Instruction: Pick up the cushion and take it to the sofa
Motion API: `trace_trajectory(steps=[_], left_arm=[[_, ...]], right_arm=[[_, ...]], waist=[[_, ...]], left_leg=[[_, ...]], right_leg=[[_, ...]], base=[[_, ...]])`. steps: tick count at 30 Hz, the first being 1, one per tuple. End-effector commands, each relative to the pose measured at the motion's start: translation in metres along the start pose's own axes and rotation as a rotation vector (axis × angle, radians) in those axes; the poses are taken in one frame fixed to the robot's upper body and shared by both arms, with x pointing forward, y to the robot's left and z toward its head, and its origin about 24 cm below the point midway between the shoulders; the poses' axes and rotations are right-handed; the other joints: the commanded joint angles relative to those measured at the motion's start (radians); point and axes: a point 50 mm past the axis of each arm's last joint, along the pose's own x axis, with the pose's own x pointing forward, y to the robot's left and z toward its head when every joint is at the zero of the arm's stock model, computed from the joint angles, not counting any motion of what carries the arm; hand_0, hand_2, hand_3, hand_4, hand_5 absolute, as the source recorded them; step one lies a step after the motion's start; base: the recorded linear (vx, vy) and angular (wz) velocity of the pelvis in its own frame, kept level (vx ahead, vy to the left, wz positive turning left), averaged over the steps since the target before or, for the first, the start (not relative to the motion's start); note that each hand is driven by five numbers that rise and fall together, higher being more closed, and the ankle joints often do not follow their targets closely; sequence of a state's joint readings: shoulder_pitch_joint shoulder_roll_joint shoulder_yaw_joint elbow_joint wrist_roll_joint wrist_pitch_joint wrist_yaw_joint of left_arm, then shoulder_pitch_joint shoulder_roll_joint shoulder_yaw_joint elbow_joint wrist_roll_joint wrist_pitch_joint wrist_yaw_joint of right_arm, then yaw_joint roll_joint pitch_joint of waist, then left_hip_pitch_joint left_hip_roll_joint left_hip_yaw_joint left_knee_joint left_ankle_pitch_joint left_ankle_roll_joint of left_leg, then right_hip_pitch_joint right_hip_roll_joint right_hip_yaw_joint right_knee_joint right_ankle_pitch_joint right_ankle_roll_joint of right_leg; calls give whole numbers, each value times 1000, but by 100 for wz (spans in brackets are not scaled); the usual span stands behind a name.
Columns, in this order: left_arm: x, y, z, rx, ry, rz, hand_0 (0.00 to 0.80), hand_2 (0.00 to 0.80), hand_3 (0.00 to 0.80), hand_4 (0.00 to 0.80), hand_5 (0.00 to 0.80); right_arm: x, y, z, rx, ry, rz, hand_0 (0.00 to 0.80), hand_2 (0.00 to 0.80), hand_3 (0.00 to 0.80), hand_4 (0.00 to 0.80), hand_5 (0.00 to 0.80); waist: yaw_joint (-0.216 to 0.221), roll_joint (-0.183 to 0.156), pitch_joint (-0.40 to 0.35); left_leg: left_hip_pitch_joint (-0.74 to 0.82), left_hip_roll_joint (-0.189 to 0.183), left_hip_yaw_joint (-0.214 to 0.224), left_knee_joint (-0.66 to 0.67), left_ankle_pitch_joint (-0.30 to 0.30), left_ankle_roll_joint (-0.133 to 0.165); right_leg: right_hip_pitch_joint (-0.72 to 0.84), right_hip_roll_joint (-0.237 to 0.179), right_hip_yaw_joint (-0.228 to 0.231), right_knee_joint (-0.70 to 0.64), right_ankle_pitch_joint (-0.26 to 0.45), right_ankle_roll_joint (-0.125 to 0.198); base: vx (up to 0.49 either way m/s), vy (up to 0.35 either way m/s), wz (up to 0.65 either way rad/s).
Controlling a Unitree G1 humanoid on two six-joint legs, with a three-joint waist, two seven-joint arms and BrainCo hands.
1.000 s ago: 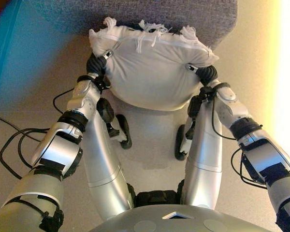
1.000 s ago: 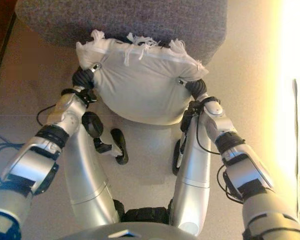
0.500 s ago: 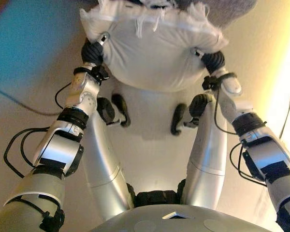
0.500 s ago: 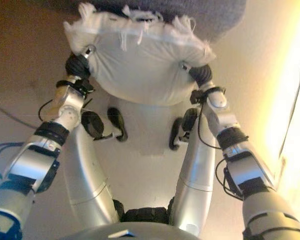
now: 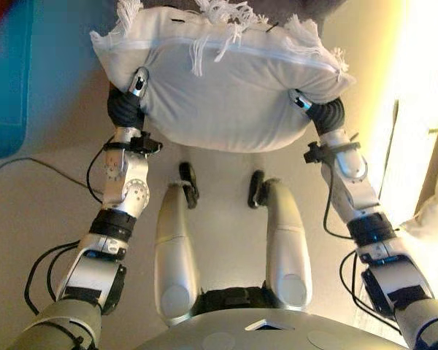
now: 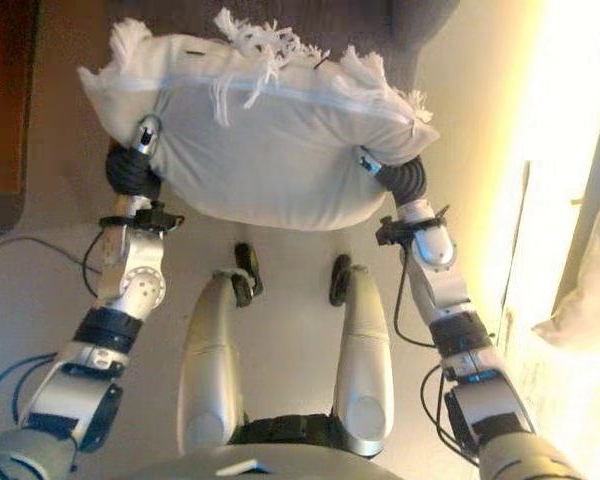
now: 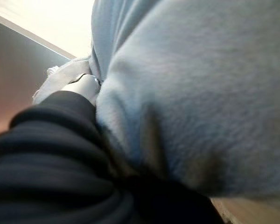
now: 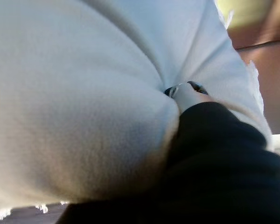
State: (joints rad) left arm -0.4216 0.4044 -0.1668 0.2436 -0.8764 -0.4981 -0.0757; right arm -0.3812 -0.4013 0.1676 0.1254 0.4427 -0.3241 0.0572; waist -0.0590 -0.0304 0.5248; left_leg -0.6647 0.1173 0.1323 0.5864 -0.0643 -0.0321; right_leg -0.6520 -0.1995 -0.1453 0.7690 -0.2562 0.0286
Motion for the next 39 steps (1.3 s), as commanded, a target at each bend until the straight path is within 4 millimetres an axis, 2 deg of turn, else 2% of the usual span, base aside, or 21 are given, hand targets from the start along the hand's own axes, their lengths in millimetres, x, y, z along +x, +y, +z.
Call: trace_trajectory(steps=[1, 5, 9, 15, 19, 24, 26, 28, 30, 33, 36, 39], left_arm=[[-6, -66, 13, -44, -160, -279, 800, 800, 800, 800, 800], [-27, -59, 20, -34, -166, -259, 800, 800, 800, 800, 800], [-43, -52, 29, -58, -151, -244, 800, 800, 800, 800, 800], [-50, -52, 35, -75, -124, -229, 800, 800, 800, 800, 800], [-51, -51, 36, -80, -105, -226, 800, 800, 800, 800, 800], [-55, -42, 36, -74, -78, -196, 800, 800, 800, 800, 800], [-59, -35, 38, -70, -80, -171, 800, 800, 800, 800, 800], [-65, -29, 39, -63, -77, -144, 800, 800, 800, 800, 800], [-70, -23, 38, -69, -67, -112, 800, 800, 800, 800, 800], [-72, -19, 36, -78, -64, -94, 800, 800, 800, 800, 800], [-70, -24, 34, -85, -65, -84, 800, 800, 800, 800, 800], [-74, -25, 30, -91, -54, -66, 800, 800, 800, 800, 800]], right_arm=[[1, 38, 46, 13, -292, 179, 800, 800, 800, 800, 800], [-23, 37, 48, 17, -293, 163, 800, 800, 800, 800, 800], [-40, 34, 57, 2, -304, 163, 800, 800, 800, 800, 800], [-47, 28, 75, -3, -361, 160, 800, 800, 800, 800, 800], [-49, 26, 75, 2, -341, 160, 800, 800, 800, 800, 800], [-51, 21, 69, 45, -276, 153, 800, 800, 800, 800, 800], [-54, 20, 66, 52, -268, 162, 800, 800, 800, 800, 800], [-57, 19, 64, 59, -263, 165, 800, 800, 800, 800, 800], [-58, 19, 60, 69, -251, 169, 800, 800, 800, 800, 800], [-54, 26, 57, 68, -237, 189, 800, 800, 800, 800, 800], [-50, 34, 52, 64, -213, 199, 800, 800, 800, 800, 800], [-51, 36, 48, 80, -188, 204, 800, 800, 800, 800, 800]], waist=[[31, 25, -178], [36, 22, -268], [45, 30, -378], [48, 27, -479], [50, 23, -511], [47, 7, -507], [47, -16, -481], [57, -36, -444], [65, -39, -417], [92, -12, -388], [122, 25, -384], [149, 40, -390]], left_leg=[[142, -44, 24, -147, -22, 16], [322, -69, 28, -310, 8, 17], [512, -80, 25, -483, 35, 17], [683, -78, 31, -646, 52, 15], [726, -76, 28, -672, 46, 14], [736, -68, 37, -612, 23, 8], [678, -49, 43, -403, 7, -7], [578, -25, 10, -193, 53, -18], [523, -27, -5, -117, 55, -5], [489, -63, -44, -221, 100, -7], [473, -61, -62, -487, 191, -27], [466, -54, -124, -649, 292, -49]], right_leg=[[130, 16, -28, -306, 162, 30], [315, 49, -43, -472, 189, 41], [512, 83, -55, -638, 205, 42], [665, 113, -61, -778, 234, 48], [708, 130, -63, -804, 233, 44], [716, 144, -51, -782, 222, 23], [702, 139, -42, -749, 212, -6], [699, 137, -33, -722, 211, -33], [699, 143, -17, -690, 204, -43], [715, 175, 13, -664, 171, -36], [774, 213, 38, -672, 122, -33], [843, 237, 69, -667, 74, -38]], base=[[115, -32, 3], [181, -36, 4], [245, -16, 0], [115, -42, 1], [27, -92, 2], [-26, -115, -1], [-89, -179, -11], [-69, -187, -40], [-3, -83, -39], [97, 21, -23], [293, 61, -23], [406, 55, -26]])
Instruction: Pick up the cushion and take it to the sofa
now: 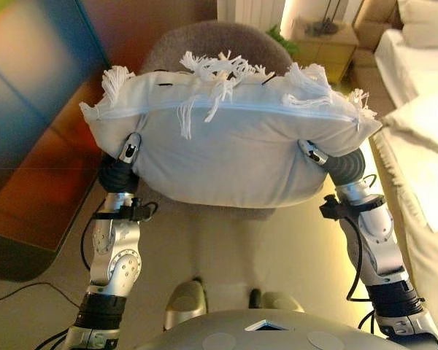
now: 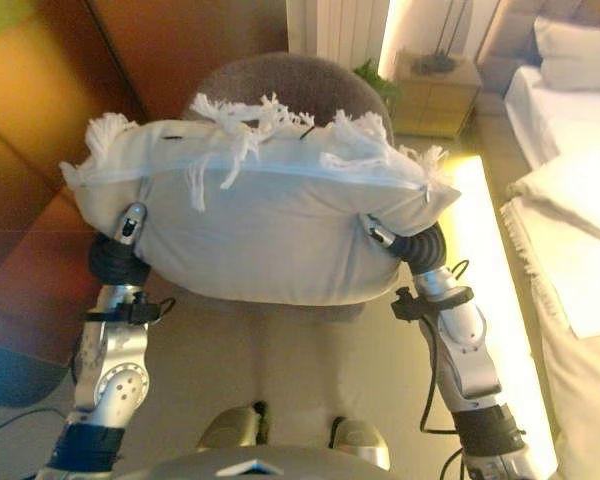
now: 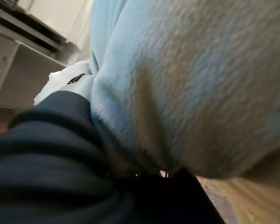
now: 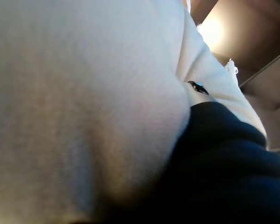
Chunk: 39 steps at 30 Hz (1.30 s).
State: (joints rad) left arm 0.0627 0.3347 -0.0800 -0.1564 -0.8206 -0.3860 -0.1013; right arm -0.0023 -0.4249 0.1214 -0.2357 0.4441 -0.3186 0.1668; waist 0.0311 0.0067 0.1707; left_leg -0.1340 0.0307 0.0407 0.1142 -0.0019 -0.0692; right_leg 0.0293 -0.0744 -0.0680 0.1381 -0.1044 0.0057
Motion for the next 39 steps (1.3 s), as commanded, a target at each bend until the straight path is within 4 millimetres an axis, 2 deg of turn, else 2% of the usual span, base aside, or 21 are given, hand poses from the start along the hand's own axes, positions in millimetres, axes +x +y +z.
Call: trace_trajectory(steps=[1, 9, 11, 12, 14, 15, 17, 19, 20, 21, 22, 24, 25, 26, 27, 28, 30, 31, 32, 34, 39], left_arm=[[15, -26, 24, -49, -176, -142, 800, 800, 800, 800, 800], [9, -19, 30, -41, -210, -85, 800, 800, 800, 800, 800], [8, -16, 29, -40, -210, -63, 800, 800, 800, 800, 800], [9, -14, 29, -47, -212, -61, 800, 800, 800, 800, 800], [9, -15, 33, -28, -220, -81, 800, 800, 800, 800, 800], [8, -14, 34, -27, -213, -86, 800, 800, 800, 800, 800], [6, -9, 36, -15, -191, -89, 800, 800, 800, 800, 800], [5, -8, 39, -13, -178, -112, 800, 800, 800, 800, 800], [5, -9, 41, -2, -176, -127, 800, 800, 800, 800, 800], [5, -10, 41, 5, -175, -136, 800, 800, 800, 800, 800], [9, -10, 42, 10, -175, -155, 800, 800, 800, 800, 800], [14, -11, 42, 14, -175, -162, 800, 800, 800, 800, 800], [19, -12, 41, 22, -169, -159, 800, 800, 800, 800, 800], [20, -12, 39, 11, -162, -149, 800, 800, 800, 800, 800], [20, -13, 38, 2, -155, -145, 800, 800, 800, 800, 800], [21, -15, 36, 1, -151, -152, 800, 800, 800, 800, 800], [21, -19, 35, -15, -157, -175, 800, 800, 800, 800, 800], [22, -21, 36, -16, -165, -196, 800, 800, 800, 800, 800], [22, -21, 37, -17, -170, -206, 800, 800, 800, 800, 800], [21, -21, 34, -33, -168, -193, 800, 800, 800, 800, 800], [14, -19, 26, -8, -122, -131, 800, 800, 800, 800, 800]], right_arm=[[21, 22, 30, 44, -194, 113, 800, 800, 800, 800, 800], [19, 16, 30, 58, -176, 141, 800, 800, 800, 800, 800], [17, 15, 29, 63, -174, 141, 800, 800, 800, 800, 800], [17, 14, 30, 65, -181, 140, 800, 800, 800, 800, 800], [17, 15, 29, 72, -197, 129, 800, 800, 800, 800, 800], [17, 15, 28, 82, -203, 113, 800, 800, 800, 800, 800], [15, 15, 25, 98, -195, 73, 800, 800, 800, 800, 800], [13, 15, 26, 93, -199, 46, 800, 800, 800, 800, 800], [12, 17, 27, 95, -206, 44, 800, 800, 800, 800, 800], [12, 18, 27, 96, -208, 42, 800, 800, 800, 800, 800], [12, 20, 26, 94, -211, 35, 800, 800, 800, 800, 800], [13, 20, 24, 93, -207, 32, 800, 800, 800, 800, 800], [15, 20, 20, 102, -188, 25, 800, 800, 800, 800, 800], [14, 20, 18, 105, -181, 24, 800, 800, 800, 800, 800], [13, 20, 17, 106, -178, 22, 800, 800, 800, 800, 800], [12, 20, 17, 100, -179, 16, 800, 800, 800, 800, 800], [12, 17, 17, 76, -190, 1, 800, 800, 800, 800, 800], [14, 13, 19, 61, -201, -7, 800, 800, 800, 800, 800], [15, 8, 20, 51, -206, -12, 800, 800, 800, 800, 800], [17, 2, 20, 40, -192, -25, 800, 800, 800, 800, 800], [19, 4, 20, 46, -161, -17, 800, 800, 800, 800, 800]], waist=[[65, 5, -38], [83, 22, -3], [82, 25, 2], [83, 21, 1], [99, 6, -6], [109, -2, -14], [129, -28, -47], [151, -49, -82], [153, -55, -92], [154, -55, -96], [141, -53, -101], [130, -54, -99], [119, -45, -100], [107, -42, -97], [90, -33, -88], [69, -29, -79], [40, -30, -62], [38, -31, -59], [43, -29, -61], [46, -39, -75], [54, -42, -117]], left_leg=[[-79, 39, -55, -189, 244, -17], [-172, 119, -136, -201, 246, -47], [-168, 132, -115, -201, 254, -48], [-159, 127, -101, -201, 235, -40], [-145, 101, -106, -179, 216, -28], [-141, 78, -111, -129, 208, -15], [-146, 26, -102, -45, 160, 27], [-148, -10, -84, -2, 113, 62], [-143, -22, -83, 3, 106, 71], [-141, -25, -83, 4, 104, 74], [-113, -40, -86, -12, 96, 87], [-87, -55, -87, -34, 99, 87], [-53, -58, -79, -61, 104, 80], [-21, -58, -81, -77, 104, 74], [18, -54, -91, -95, 99, 69], [55, -52, -92, -104, 85, 66], [103, -49, -90, -114, 44, 69], [117, -42, -96, -112, 23, 70], [117, -36, -104, -110, 18, 68], [123, -38, -115, -110, 15, 63], [153, -14, -79, -131, 6, 40]], right_leg=[[174, 118, 5, -19, -98, -19], [167, 100, 35, 149, -219, -29], [172, 88, 32, 190, -241, -20], [177, 72, 28, 212, -233, -5], [201, 30, 23, 253, -187, 32], [225, 4, 22, 279, -146, 61], [266, -43, 3, 300, -37, 117], [274, -96, -16, 363, 101, 142], [254, -99, -9, 382, 142, 141], [248, -100, -8, 387, 150, 141], [178, -79, 3, 360, 151, 134], [128, -64, -21, 279, 126, 128], [71, -62, -77, 179, 107, 118], [32, -59, -100, 108, 109, 111], [-9, -47, -105, 79, 109, 101], [-64, -51, -101, 37, 141, 97], [-128, -64, -82, 7, 202, 106], [-141, -63, -74, 12, 196, 107], [-122, -53, -82, 0, 154, 107], [-62, -46, -83, -97, 153, 100], [24, -36, -103, -214, 165, 86]], base=[[399, 64, -54], [453, 127, -31], [594, 211, -10], [639, 229, -11], [675, 235, -1], [784, 252, -24], [699, 189, -46], [574, 143, -11], [528, 143, 16], [489, 133, 12], [454, 110, 4], [396, 69, 2], [367, 21, 0], [411, 9, -10], [271, -32, -19], [227, -44, -3], [168, -81, 26], [136, -100, 52], [118, -96, 60], [170, -120, 65], [159, -60, 19]])
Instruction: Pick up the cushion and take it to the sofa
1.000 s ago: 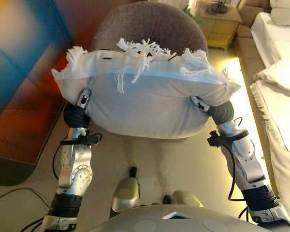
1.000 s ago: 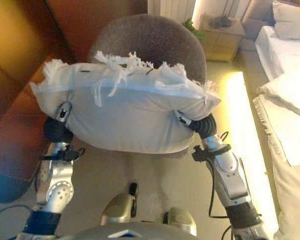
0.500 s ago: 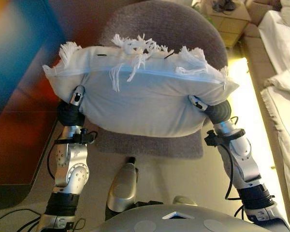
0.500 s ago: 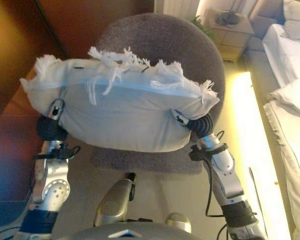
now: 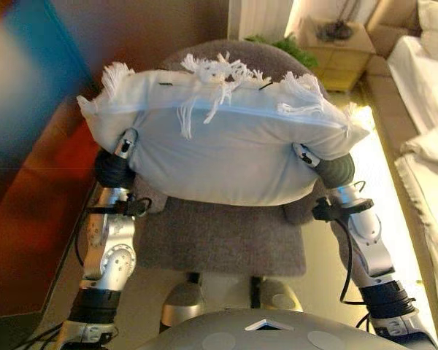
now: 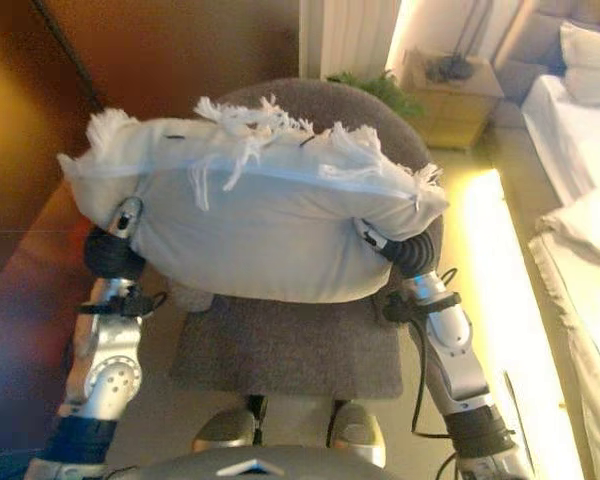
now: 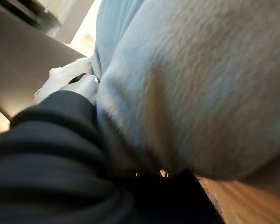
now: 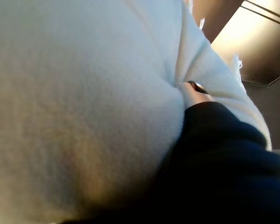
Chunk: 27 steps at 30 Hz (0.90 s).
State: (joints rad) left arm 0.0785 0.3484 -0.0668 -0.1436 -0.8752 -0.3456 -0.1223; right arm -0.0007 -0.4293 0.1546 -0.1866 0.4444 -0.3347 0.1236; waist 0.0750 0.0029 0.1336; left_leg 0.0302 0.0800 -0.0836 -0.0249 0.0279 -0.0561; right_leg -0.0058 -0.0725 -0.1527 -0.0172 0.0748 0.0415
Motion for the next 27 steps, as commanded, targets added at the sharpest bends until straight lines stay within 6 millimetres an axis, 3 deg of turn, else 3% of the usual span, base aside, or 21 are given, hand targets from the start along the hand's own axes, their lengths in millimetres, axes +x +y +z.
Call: trace_trajectory(steps=[1, 10, 15, 23, 26, 27], left_arm=[[16, -25, 26, 29, -147, -125, 800, 800, 800, 800, 800], [12, -12, -13, 86, 66, -22, 800, 800, 800, 800, 800], [19, -12, -43, 88, 190, 0, 800, 800, 800, 800, 800], [43, -17, -97, 161, 386, 87, 800, 800, 800, 800, 800], [66, -25, -107, 194, 396, 114, 800, 800, 800, 800, 800], [81, -33, -107, 215, 376, 112, 800, 800, 800, 800, 800]], right_arm=[[21, 5, 29, 43, -187, 11, 800, 800, 800, 800, 800], [13, 1, -16, 56, 50, -93, 800, 800, 800, 800, 800], [16, -5, -37, 37, 147, -123, 800, 800, 800, 800, 800], [37, -2, -83, 86, 374, -214, 800, 800, 800, 800, 800], [62, -6, -87, 72, 410, -234, 800, 800, 800, 800, 800], [81, -5, -83, 60, 406, -233, 800, 800, 800, 800, 800]], waist=[[10, -37, -85], [-10, -12, -115], [-22, -4, -123], [-46, -8, -111], [-53, -5, -92], [-56, -5, -76]], left_leg=[[-9, -60, 54, 6, -25, 23], [25, -25, 151, -32, -24, 7], [41, -23, 166, -54, -24, 8], [55, -33, 169, -62, -32, 13], [31, -37, 173, -54, -32, 10], [6, -37, 173, -46, -32, 8]], right_leg=[[63, -37, -18, -69, -14, 48], [70, -50, -51, -70, -29, 47], [68, -53, -57, -70, -29, 53], [57, -51, -34, -70, -16, 66], [25, -53, -24, -70, -6, 71], [-3, -55, -18, -70, 2, 74]], base=[[97, -28, 1], [82, 1, -4], [98, 41, 13], [86, 18, -1], [-52, -3, -13], [-285, -18, -24]])
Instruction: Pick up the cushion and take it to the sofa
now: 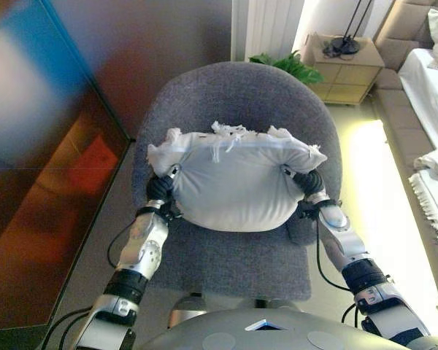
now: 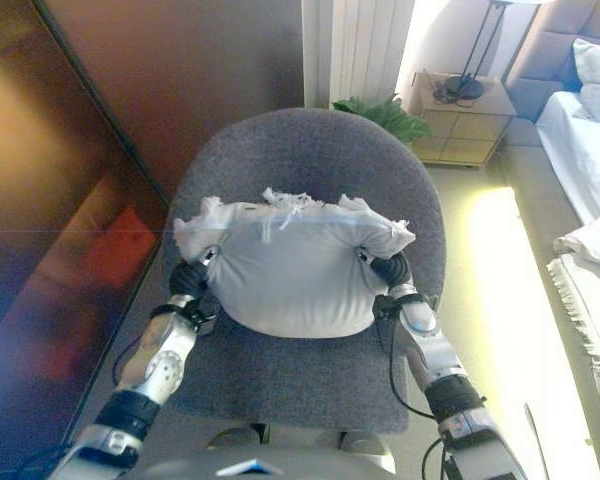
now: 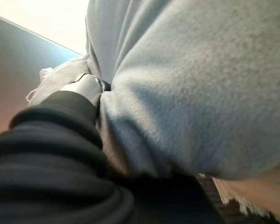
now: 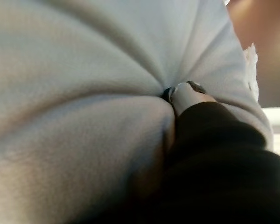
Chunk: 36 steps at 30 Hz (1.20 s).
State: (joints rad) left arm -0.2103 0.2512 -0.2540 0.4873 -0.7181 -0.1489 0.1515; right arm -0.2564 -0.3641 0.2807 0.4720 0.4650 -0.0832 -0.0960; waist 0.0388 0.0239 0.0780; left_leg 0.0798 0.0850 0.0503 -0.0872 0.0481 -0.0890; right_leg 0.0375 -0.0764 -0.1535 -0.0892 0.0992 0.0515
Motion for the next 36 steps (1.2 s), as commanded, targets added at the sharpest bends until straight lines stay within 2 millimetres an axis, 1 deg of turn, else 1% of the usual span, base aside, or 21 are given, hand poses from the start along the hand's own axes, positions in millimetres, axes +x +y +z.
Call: trace_trajectory(steps=[1, 2, 4, 5, 7, 9, 12, 13, 15, 18, 19, 22, 23, 24, 25, 26, 27, 28, 29, 33, 36], left_arm=[[44, -82, 70, 80, -239, -188, 800, 800, 800, 800, 800], [52, -90, 86, 94, -273, -191, 800, 800, 800, 800, 800], [62, -103, 112, 114, -327, -198, 800, 800, 800, 800, 800], [66, -107, 124, 126, -348, -193, 800, 800, 800, 800, 800], [71, -113, 143, 153, -382, -183, 800, 800, 800, 800, 800], [76, -116, 162, 178, -428, -148, 800, 800, 800, 800, 800], [80, -118, 177, 171, -418, -118, 800, 800, 800, 800, 800], [83, -117, 185, 207, -419, -86, 800, 800, 800, 800, 800], [86, -115, 191, 242, -399, -37, 800, 800, 800, 800, 800], [90, -104, 199, 196, -355, 35, 800, 800, 800, 800, 800], [90, -103, 200, 194, -352, 38, 800, 800, 800, 800, 800], [89, -102, 209, 186, -377, 58, 791, 791, 791, 791, 791], [89, -102, 212, 182, -385, 61, 417, 417, 417, 417, 417], [88, -103, 215, 177, -398, 61, 113, 113, 113, 113, 113], [88, -105, 217, 177, -409, 61, 0, 0, 0, 0, 0], [87, -107, 219, 180, -417, 62, 0, 0, 0, 0, 0], [86, -109, 221, 184, -427, 69, 0, 0, 0, 0, 0], [86, -109, 224, 181, -433, 72, 0, 0, 0, 0, 0], [86, -110, 226, 178, -440, 76, 0, 0, 0, 0, 0], [84, -111, 234, 217, -476, 62, 0, 0, 0, 0, 0], [82, -112, 239, 206, -495, 44, 0, 0, 0, 0, 0]], right_arm=[[49, 47, 99, 59, -261, 87, 800, 800, 800, 800, 800], [58, 52, 120, 48, -287, 84, 800, 800, 800, 800, 800], [68, 53, 146, 24, -330, 80, 800, 800, 800, 800, 800], [71, 51, 156, 10, -340, 70, 800, 800, 800, 800, 800], [77, 47, 173, -10, -354, 64, 800, 800, 800, 800, 800], [81, 44, 188, -45, -369, 64, 800, 800, 800, 800, 800], [85, 36, 202, -71, -369, 31, 800, 800, 800, 800, 800], [87, 32, 210, -81, -358, 12, 800, 800, 800, 800, 800], [89, 26, 219, -108, -333, -16, 800, 800, 800, 800, 800], [90, 20, 230, -187, -326, -60, 800, 800, 800, 800, 800], [90, 20, 233, -196, -330, -67, 800, 800, 800, 800, 800], [87, 17, 249, -260, -385, -132, 800, 800, 800, 800, 800], [86, 17, 254, -262, -405, -146, 750, 750, 750, 750, 750], [85, 17, 258, -279, -420, -158, 527, 527, 527, 527, 527], [84, 19, 261, -290, -431, -163, 439, 439, 439, 439, 439], [84, 19, 263, -298, -436, -166, 474, 474, 474, 474, 474], [83, 19, 265, -305, -441, -169, 430, 430, 430, 430, 430], [83, 18, 266, -311, -445, -174, 289, 289, 289, 289, 289], [82, 17, 268, -308, -451, -185, 0, 0, 0, 0, 0], [80, 11, 271, -299, -477, -212, 0, 0, 0, 0, 0], [77, 10, 276, -284, -509, -218, 0, 0, 0, 0, 0]], waist=[[-23, -26, 6], [-29, -26, 32], [-42, -23, 78], [-49, -21, 98], [-62, -16, 127], [-74, -11, 156], [-80, -8, 181], [-82, -7, 192], [-84, -6, 205], [-86, -5, 222], [-86, -6, 223], [-85, -8, 237], [-85, -8, 243], [-85, -9, 246], [-85, -10, 247], [-84, -10, 252], [-83, -11, 256], [-82, -12, 258], [-81, -14, 261], [-78, -17, 270], [-76, -16, 280]], left_leg=[[-73, -41, 40, 21, -52, 38], [-101, -42, 40, 26, -50, 36], [-143, -41, 43, 32, -45, 33], [-163, -41, 43, 36, -41, 31], [-191, -42, 44, 39, -36, 30], [-221, -44, 41, 39, -26, 28], [-256, -44, 39, 54, -24, 25], [-275, -43, 39, 59, -21, 23], [-293, -43, 37, 62, -16, 21], [-299, -44, 33, 63, -15, 18], [-304, -44, 34, 64, -12, 17], [-315, -41, 36, 67, -10, 14], [-313, -40, 36, 69, -14, 13], [-317, -41, 36, 72, -14, 13], [-325, -41, 37, 75, -11, 13], [-326, -40, 36, 78, -15, 12], [-330, -41, 35, 81, -16, 12], [-333, -41, 35, 83, -17, 11], [-335, -42, 35, 84, -17, 10], [-348, -43, 35, 96, -21, 10], [-354, -46, 36, 101, -22, 9]], right_leg=[[-77, -53, -14, 2, -16, 65], [-104, -53, -8, 2, -11, 66], [-145, -54, 4, 2, -3, 67], [-163, -54, 10, 2, 2, 67], [-194, -55, 22, 5, 8, 68], [-226, -56, 39, 9, 15, 69], [-257, -59, 49, 16, 20, 71], [-273, -61, 54, 19, 22, 72], [-291, -63, 57, 24, 25, 74], [-298, -62, 67, 29, 22, 76], [-303, -64, 67, 30, 25, 76], [-316, -66, 66, 35, 23, 76], [-314, -65, 65, 38, 19, 76], [-317, -66, 66, 42, 18, 76], [-326, -68, 66, 45, 20, 76], [-326, -69, 63, 49, 15, 77], [-328, -70, 61, 51, 13, 77], [-331, -71, 60, 53, 12, 78], [-332, -71, 58, 55, 11, 78], [-343, -74, 54, 68, 3, 77], [-350, -77, 50, 76, -2, 77]], base=[[-404, -29, -23], [-442, -34, -14], [-321, -15, -5], [-218, 5, -10], [-163, 27, -9], [-88, 36, -8], [-52, 18, -5], [-72, 9, 2], [-24, 5, 1], [23, 14, 0], [0, 0, 0], [0, 0, 0], [0, 0, 0], [0, 0, 0], [0, 0, 0], [0, 0, 0], [12, -3, 5], [7, -4, 6], [13, -3, 4], [0, 0, 0], [0, 0, 0]])
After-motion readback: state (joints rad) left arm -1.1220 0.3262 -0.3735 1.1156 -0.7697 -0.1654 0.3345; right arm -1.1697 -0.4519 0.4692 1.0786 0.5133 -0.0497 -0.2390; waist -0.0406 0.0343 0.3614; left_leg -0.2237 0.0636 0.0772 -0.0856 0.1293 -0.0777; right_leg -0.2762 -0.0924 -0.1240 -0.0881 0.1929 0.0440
